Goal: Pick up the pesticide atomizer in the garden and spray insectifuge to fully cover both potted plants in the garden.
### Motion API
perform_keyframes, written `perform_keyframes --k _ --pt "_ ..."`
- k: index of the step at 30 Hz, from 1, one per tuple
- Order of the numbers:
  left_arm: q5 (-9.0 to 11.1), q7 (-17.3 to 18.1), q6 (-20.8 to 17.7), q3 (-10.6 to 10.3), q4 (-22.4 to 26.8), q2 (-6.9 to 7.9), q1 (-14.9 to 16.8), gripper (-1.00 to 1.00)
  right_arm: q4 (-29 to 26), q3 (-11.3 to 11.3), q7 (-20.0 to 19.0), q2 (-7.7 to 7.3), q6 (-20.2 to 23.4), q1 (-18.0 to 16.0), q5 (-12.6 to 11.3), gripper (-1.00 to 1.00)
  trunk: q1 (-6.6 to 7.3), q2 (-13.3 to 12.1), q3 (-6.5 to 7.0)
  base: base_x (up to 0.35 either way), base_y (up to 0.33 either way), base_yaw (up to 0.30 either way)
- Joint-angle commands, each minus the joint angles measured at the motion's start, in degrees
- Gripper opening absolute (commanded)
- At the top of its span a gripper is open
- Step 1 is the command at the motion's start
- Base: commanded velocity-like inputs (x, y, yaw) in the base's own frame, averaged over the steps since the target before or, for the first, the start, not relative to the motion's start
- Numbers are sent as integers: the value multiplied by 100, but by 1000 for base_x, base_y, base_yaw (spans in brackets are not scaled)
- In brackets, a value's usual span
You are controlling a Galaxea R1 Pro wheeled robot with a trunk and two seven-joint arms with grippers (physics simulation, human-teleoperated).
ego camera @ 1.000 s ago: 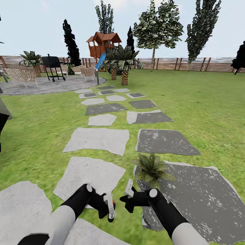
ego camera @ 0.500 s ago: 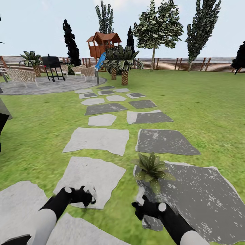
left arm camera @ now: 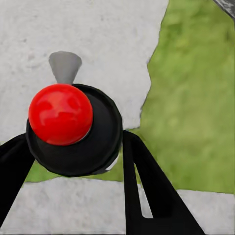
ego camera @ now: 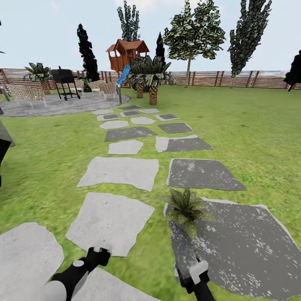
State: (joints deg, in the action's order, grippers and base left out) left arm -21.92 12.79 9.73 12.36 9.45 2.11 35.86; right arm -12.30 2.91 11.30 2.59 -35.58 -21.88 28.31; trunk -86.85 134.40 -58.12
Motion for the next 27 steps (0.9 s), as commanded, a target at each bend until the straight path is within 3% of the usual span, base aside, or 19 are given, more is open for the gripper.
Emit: perform_keyframes --k 1,3,4,5,6,8,18,22,27 --pt "53 -120 41 54 -2 1 -96 -100 10 -51 80 -16 -96 96 32 100 1 2 -4 0 0 0" --pt "285 -366 55 55 14 -4 -221 -100 14 -297 89 -28 -154 163 30 100 1 2 -4 0 0 0" --pt "494 -598 64 55 0 -2 -272 -100 11 -612 91 -33 -174 186 32 100 1 2 -4 0 0 0" --pt "694 -833 71 56 -13 2 -308 -100 8 -1026 89 -36 -184 198 33 100 1 2 -4 0 0 0" --pt "933 -1107 84 53 -21 20 -465 -100 4 -1723 76 -33 -192 207 45 100 1 2 -4 0 0 0" --pt "988 -1178 89 49 -22 30 -590 -100 7 -1930 65 -32 -193 210 61 100 1 2 -4 0 0 0" --pt "1020 -1226 84 47 -15 78 -859 -100 17 -2022 47 -20 -195 211 94 100 1 2 -4 0 0 0" --pt "1038 -1446 88 47 -22 61 -904 -100 34 -2022 34 8 -195 211 108 100 1 2 -4 0 0 0" --pt "1185 -1503 90 54 -22 60 -957 -100 161 -2025 53 7 -193 211 103 100 1 2 -4 0 0 0"
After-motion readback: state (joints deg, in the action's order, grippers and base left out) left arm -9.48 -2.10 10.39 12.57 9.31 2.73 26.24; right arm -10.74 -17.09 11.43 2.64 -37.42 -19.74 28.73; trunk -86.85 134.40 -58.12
